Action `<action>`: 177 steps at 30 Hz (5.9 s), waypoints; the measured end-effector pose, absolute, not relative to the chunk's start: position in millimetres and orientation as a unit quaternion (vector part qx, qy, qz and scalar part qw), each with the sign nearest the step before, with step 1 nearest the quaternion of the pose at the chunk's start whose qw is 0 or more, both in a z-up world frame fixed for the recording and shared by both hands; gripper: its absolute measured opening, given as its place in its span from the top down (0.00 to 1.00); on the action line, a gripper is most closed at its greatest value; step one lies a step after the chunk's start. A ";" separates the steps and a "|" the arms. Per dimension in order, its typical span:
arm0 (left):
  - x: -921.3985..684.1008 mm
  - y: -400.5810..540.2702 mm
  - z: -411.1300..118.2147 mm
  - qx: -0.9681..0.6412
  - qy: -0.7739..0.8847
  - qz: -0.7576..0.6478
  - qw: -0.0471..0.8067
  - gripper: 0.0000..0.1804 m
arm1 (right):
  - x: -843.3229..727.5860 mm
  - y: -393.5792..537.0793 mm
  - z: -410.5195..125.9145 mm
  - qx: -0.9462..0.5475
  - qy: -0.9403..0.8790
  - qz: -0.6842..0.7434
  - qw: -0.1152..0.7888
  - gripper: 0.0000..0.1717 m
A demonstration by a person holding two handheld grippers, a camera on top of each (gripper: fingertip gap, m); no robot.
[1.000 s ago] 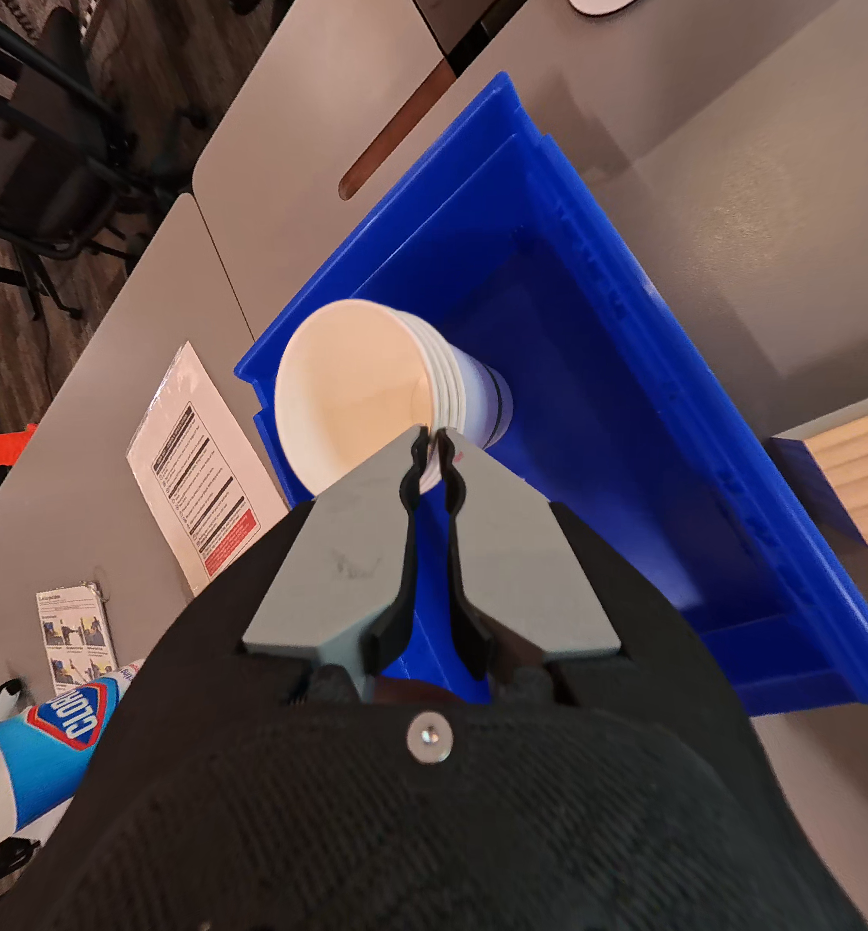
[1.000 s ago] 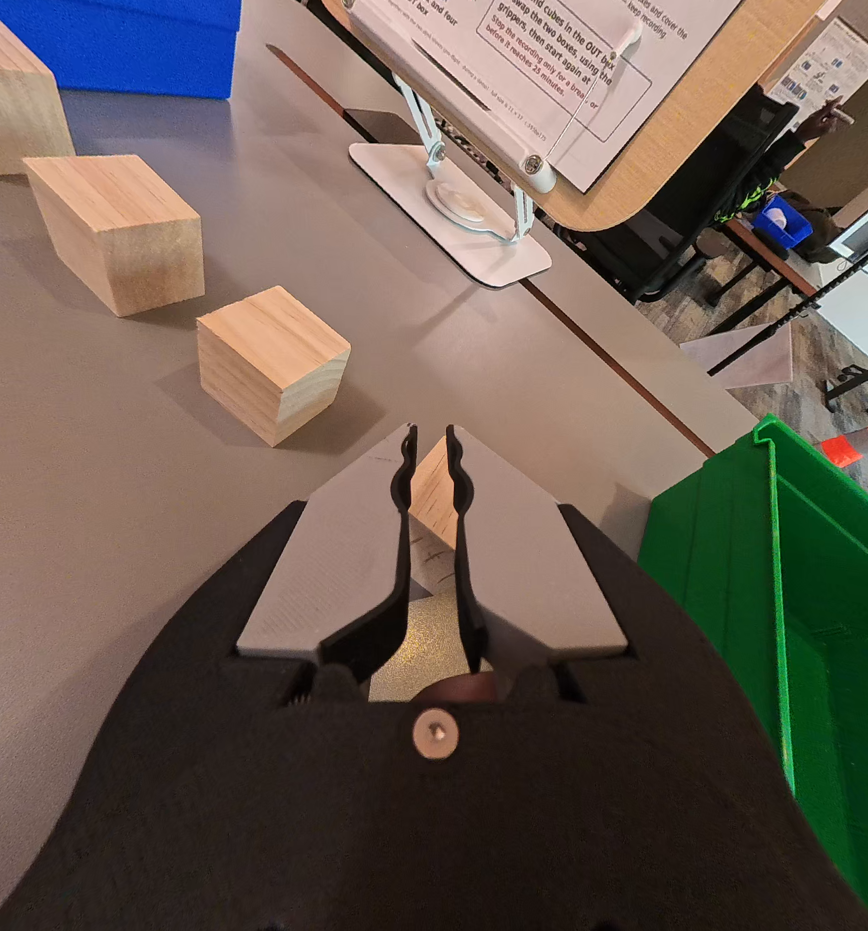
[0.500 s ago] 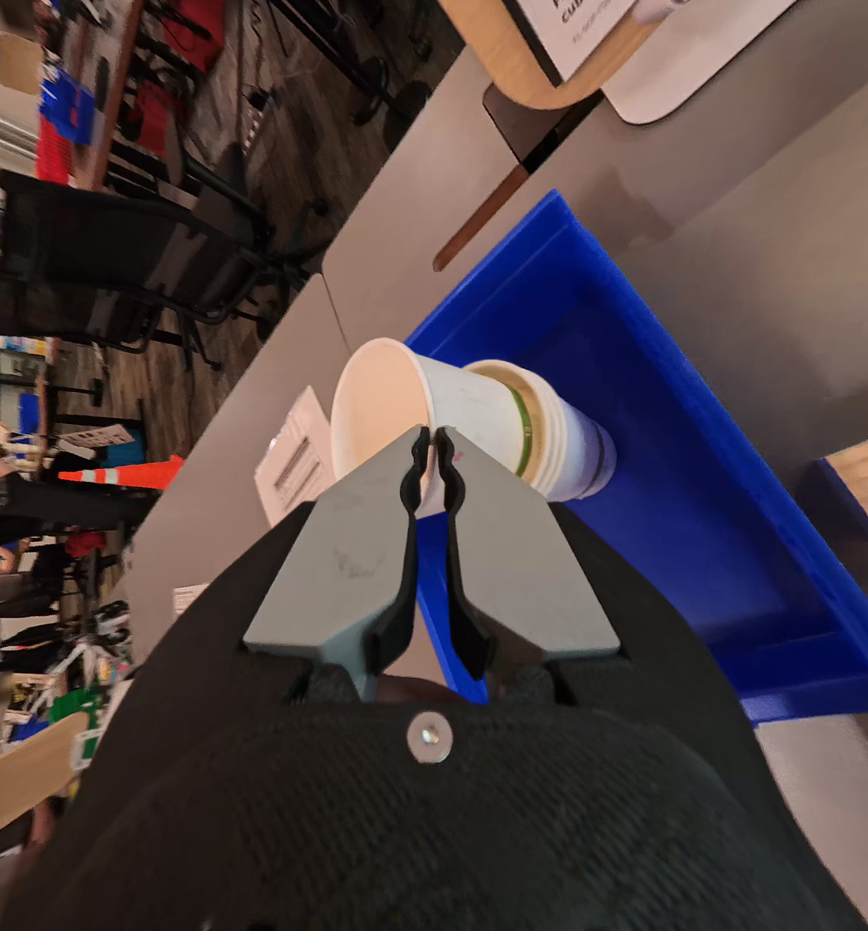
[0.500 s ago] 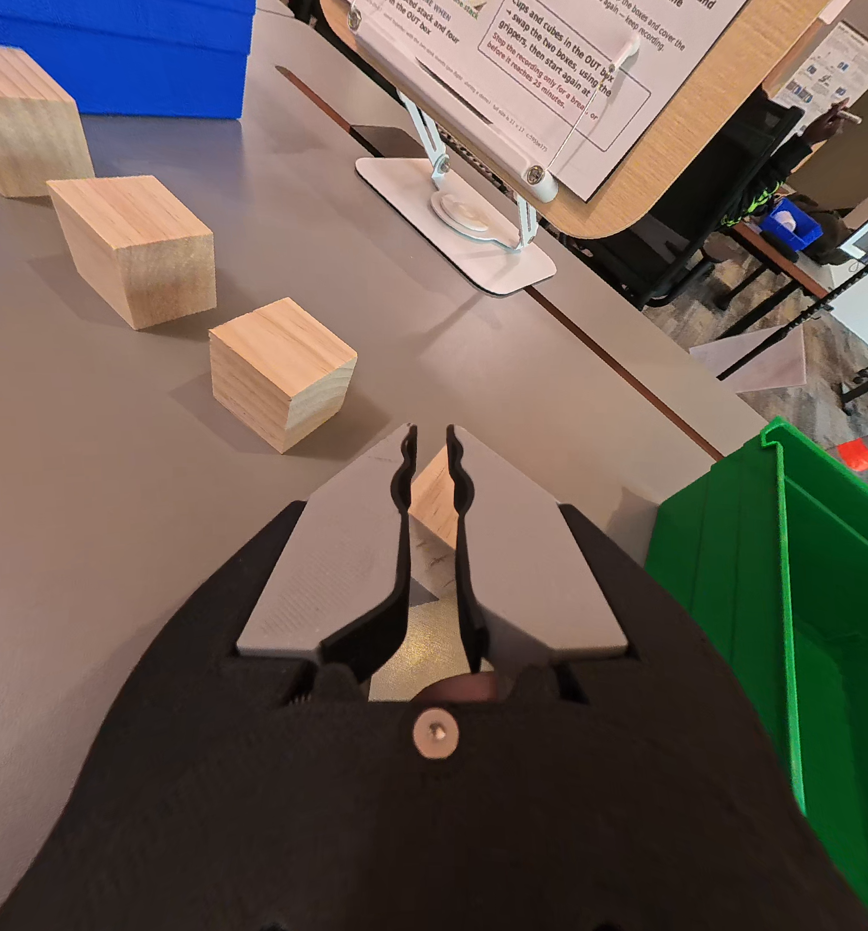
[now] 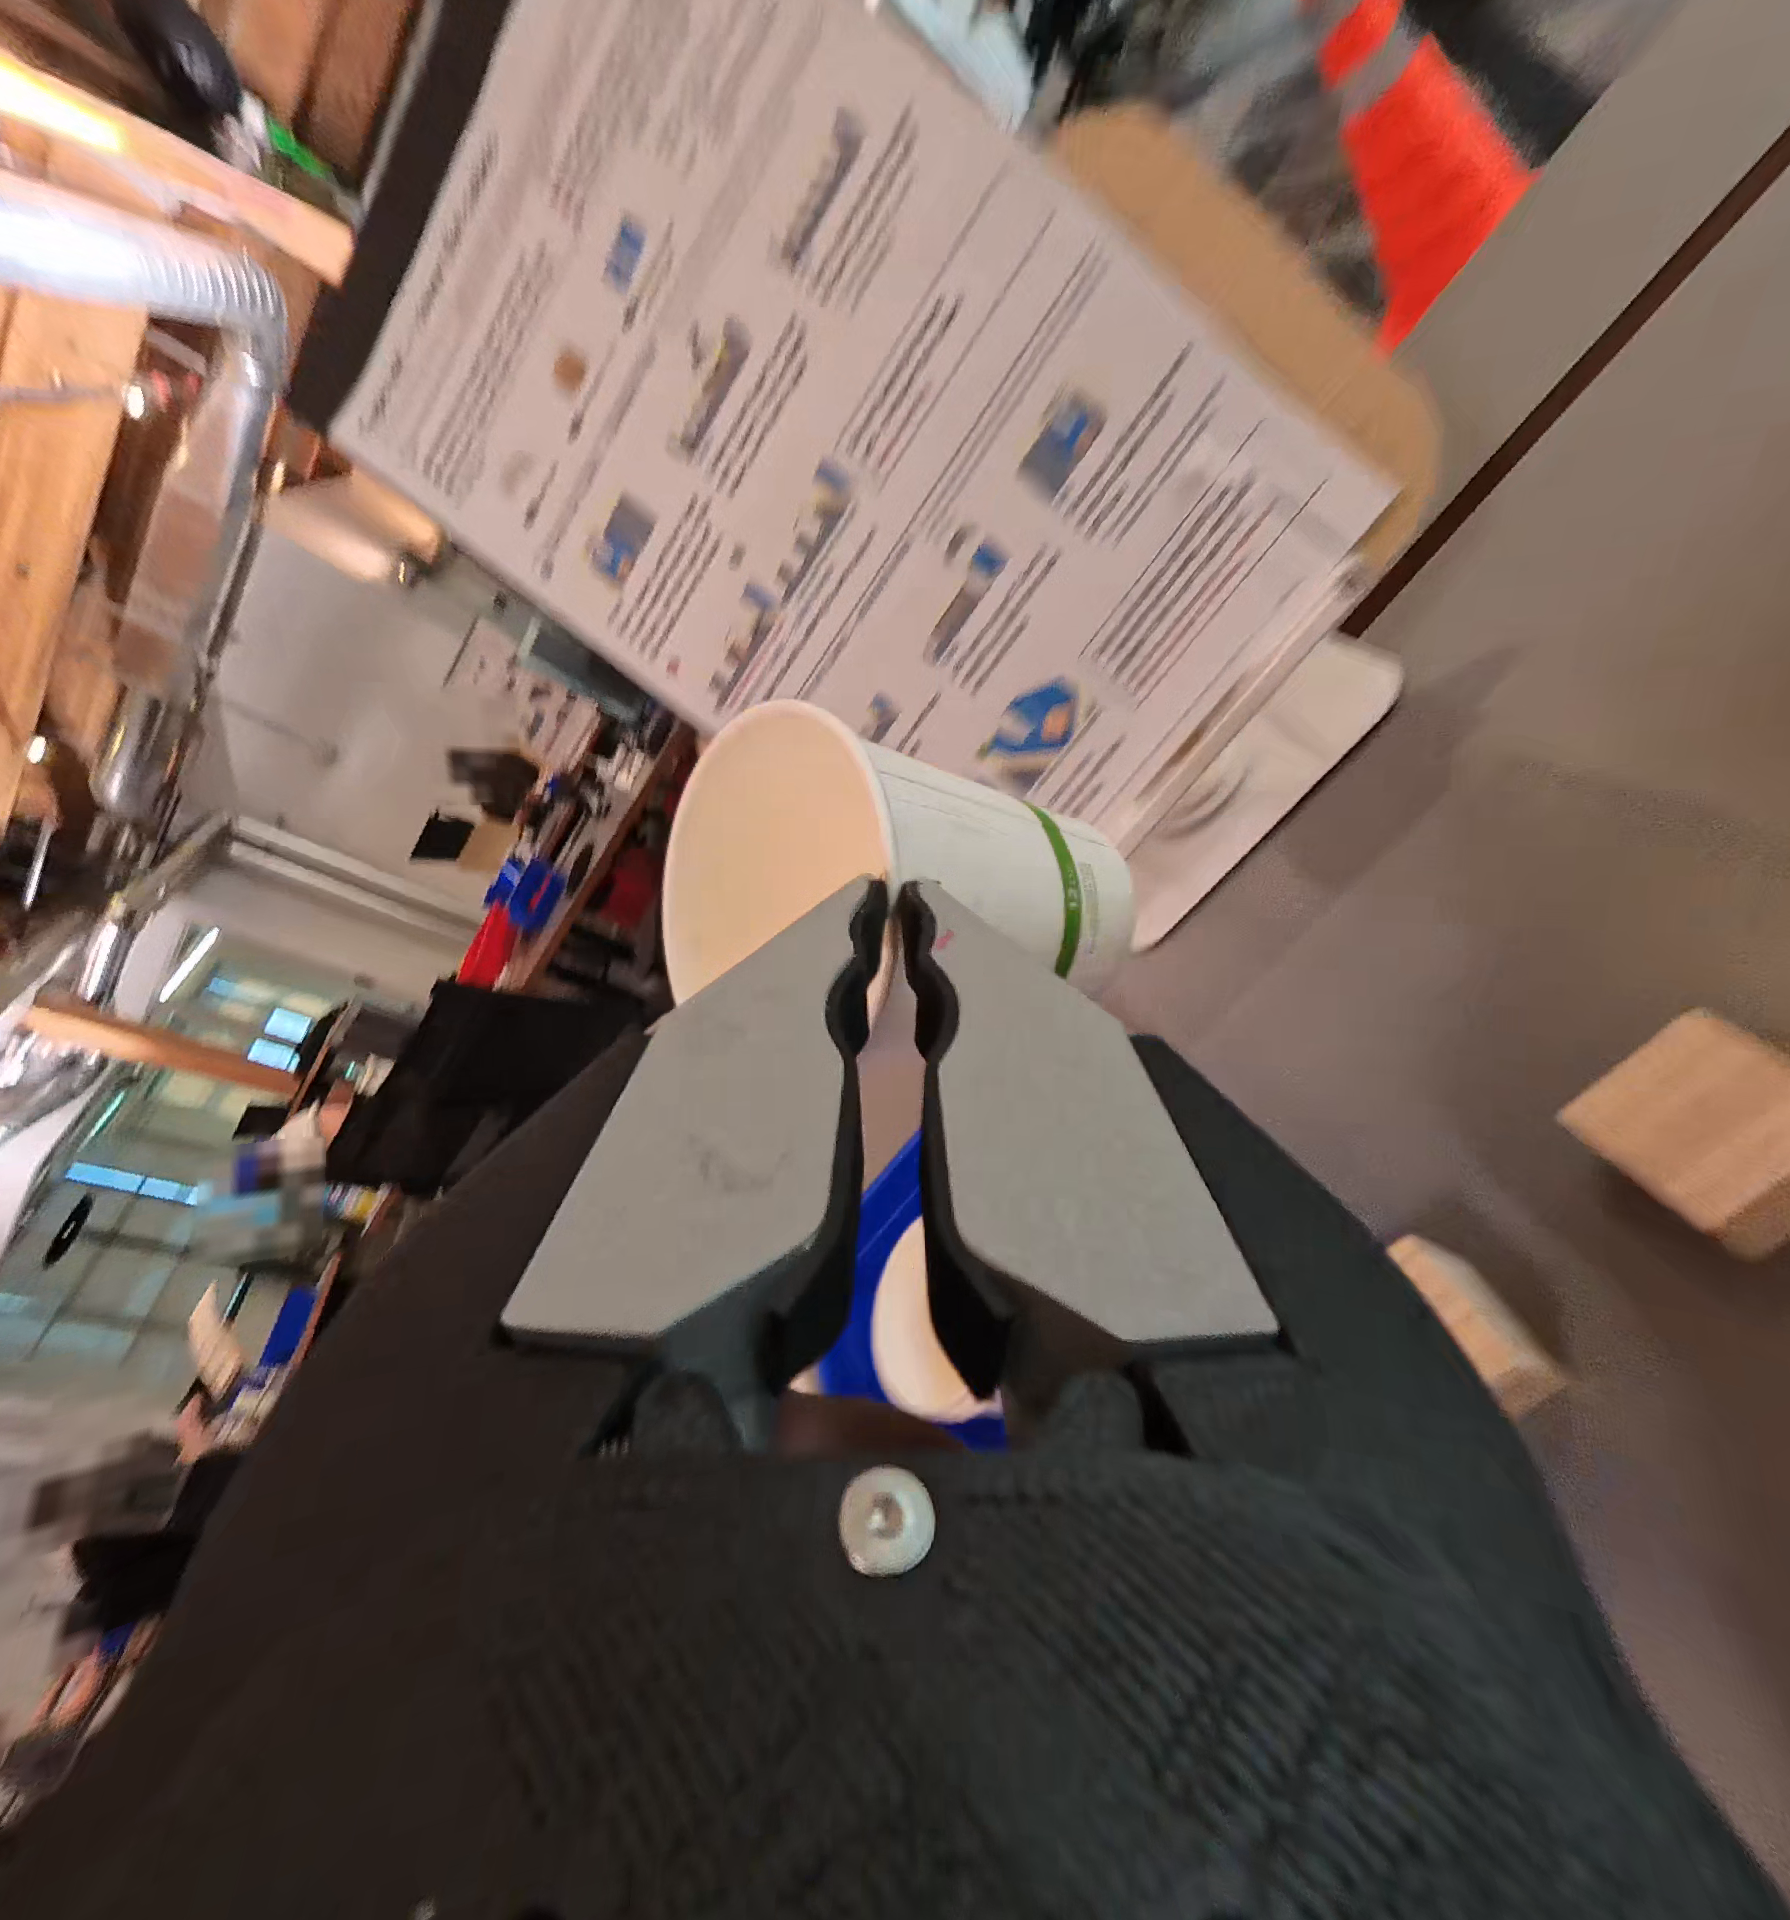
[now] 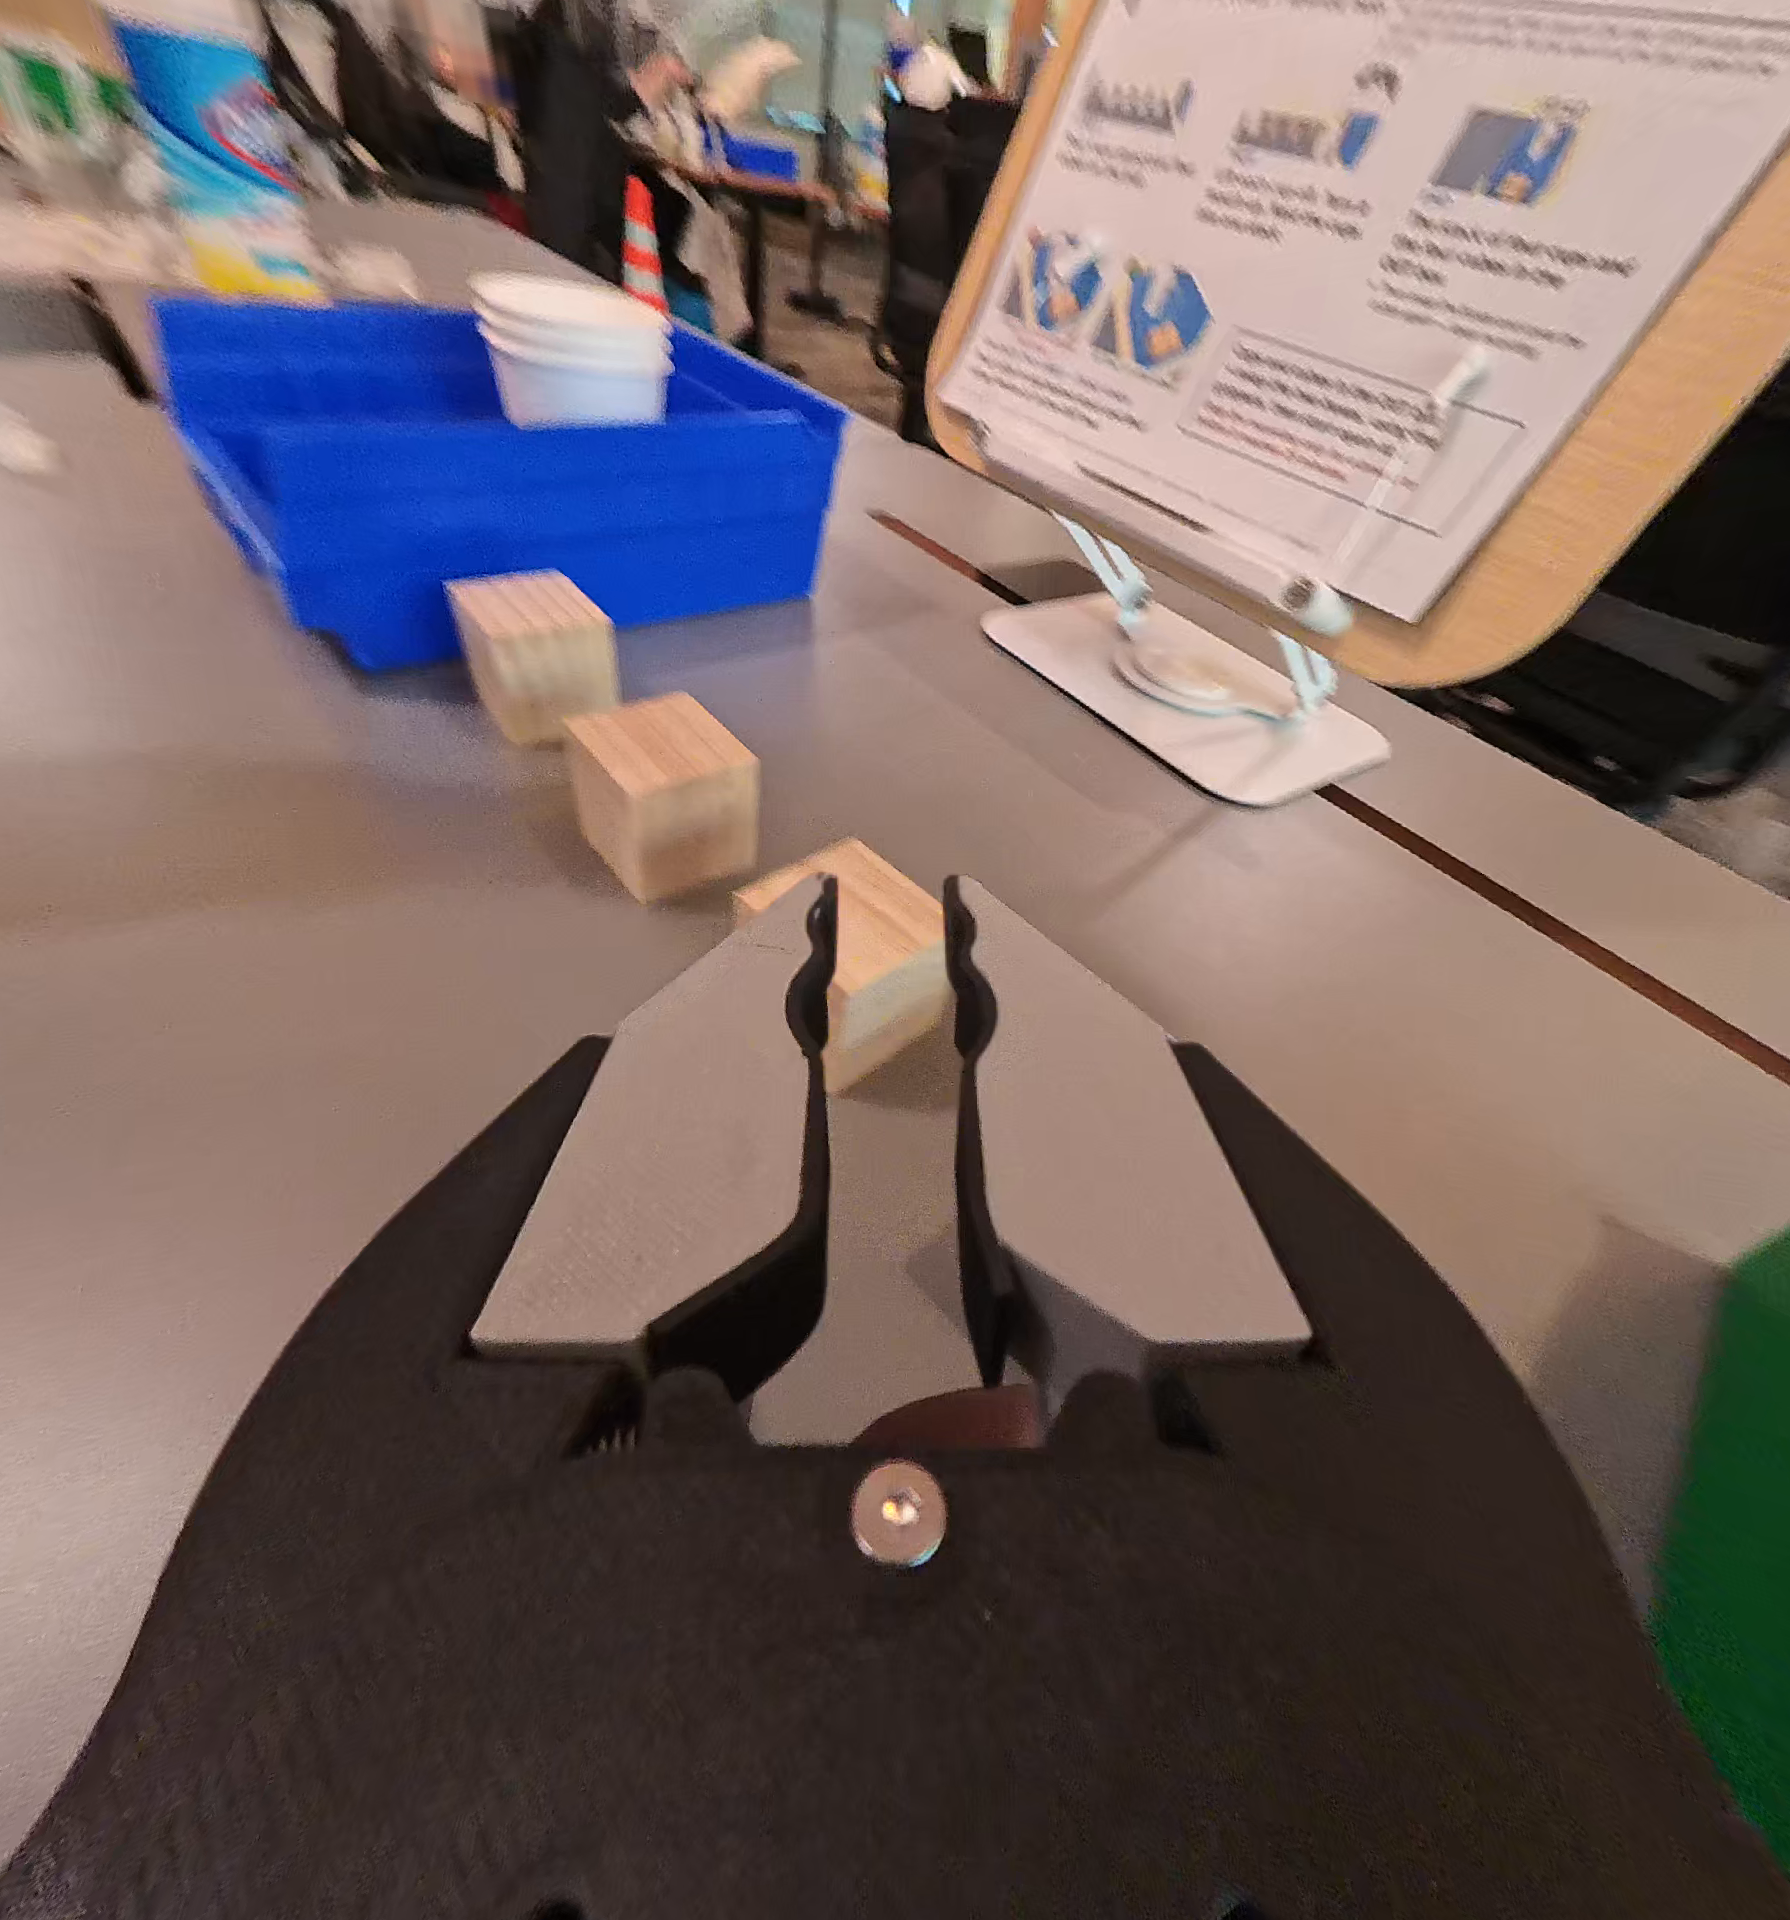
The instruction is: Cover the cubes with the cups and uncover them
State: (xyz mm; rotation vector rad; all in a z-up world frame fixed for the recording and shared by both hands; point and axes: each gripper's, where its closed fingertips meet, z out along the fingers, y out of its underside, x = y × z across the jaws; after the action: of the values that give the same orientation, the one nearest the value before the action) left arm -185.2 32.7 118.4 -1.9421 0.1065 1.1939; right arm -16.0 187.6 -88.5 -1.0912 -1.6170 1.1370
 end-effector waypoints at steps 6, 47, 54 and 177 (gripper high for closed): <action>-67.1 91.5 105.2 -0.712 0.093 0.375 0.586 0.99 | -4.1 157.7 -64.2 -0.388 -0.620 0.581 0.357 0.83; 38.7 177.6 -19.1 -0.641 0.103 0.100 0.754 0.99 | 13.2 197.2 -5.9 -0.370 -0.377 0.832 0.170 0.53; 56.1 186.3 -39.4 -0.668 0.142 0.081 0.726 0.99 | 15.0 209.4 -1.7 -0.376 -0.356 0.837 0.179 0.52; -320.1 -51.7 -91.4 -0.896 -0.273 0.088 0.340 0.98 | -0.9 218.2 -31.0 -0.435 -0.493 0.467 0.591 0.55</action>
State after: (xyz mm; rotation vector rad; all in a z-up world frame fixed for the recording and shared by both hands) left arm -320.1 -51.7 -91.4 -2.3304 -0.7104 0.2283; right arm -0.9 218.2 -31.0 -1.0131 -1.1472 1.0875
